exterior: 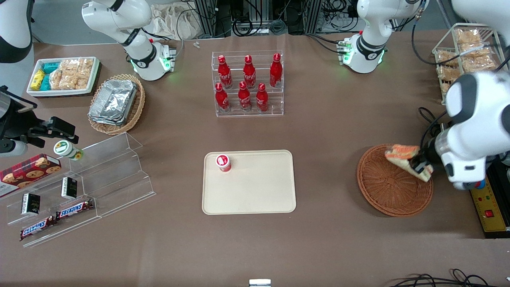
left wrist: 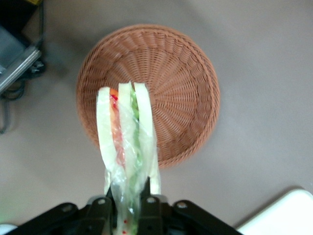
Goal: Place sandwich from basket to tray
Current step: 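Close the left gripper on the sandwich and lift it, then carry the sandwich with the left gripper over to the cream tray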
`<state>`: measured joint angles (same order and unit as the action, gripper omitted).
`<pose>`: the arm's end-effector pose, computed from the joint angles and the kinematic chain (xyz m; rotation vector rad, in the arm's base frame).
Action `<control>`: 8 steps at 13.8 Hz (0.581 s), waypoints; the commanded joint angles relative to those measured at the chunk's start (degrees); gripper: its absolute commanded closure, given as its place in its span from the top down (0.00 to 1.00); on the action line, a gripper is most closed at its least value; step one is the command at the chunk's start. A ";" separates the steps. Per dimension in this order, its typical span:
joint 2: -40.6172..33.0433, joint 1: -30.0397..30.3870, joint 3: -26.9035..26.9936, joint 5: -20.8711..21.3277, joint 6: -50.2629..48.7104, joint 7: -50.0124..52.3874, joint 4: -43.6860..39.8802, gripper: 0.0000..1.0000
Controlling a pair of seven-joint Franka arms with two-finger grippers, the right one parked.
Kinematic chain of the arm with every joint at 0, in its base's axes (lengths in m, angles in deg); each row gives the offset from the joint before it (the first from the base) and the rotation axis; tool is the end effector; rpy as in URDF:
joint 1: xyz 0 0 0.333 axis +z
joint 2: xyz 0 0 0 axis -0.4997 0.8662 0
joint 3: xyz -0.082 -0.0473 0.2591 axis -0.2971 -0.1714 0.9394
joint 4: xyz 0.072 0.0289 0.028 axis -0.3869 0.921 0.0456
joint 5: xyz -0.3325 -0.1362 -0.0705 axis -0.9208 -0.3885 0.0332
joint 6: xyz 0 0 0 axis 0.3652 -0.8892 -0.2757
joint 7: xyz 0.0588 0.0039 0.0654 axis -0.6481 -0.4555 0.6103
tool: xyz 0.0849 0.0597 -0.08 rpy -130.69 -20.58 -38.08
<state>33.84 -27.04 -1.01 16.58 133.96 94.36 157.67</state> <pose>0.5821 -0.0452 0.4407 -2.8346 -1.1724 0.1411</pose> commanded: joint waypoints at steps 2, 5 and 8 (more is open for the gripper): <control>0.11 -0.13 -3.12 0.07 -12.58 -4.99 -11.84 0.00; -1.56 -0.30 -3.73 -3.01 -14.44 -16.33 -11.77 0.00; -1.12 -0.30 -9.52 -2.92 -15.32 -20.05 -12.04 0.00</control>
<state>32.45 -27.38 -7.13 13.91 120.12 76.29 146.53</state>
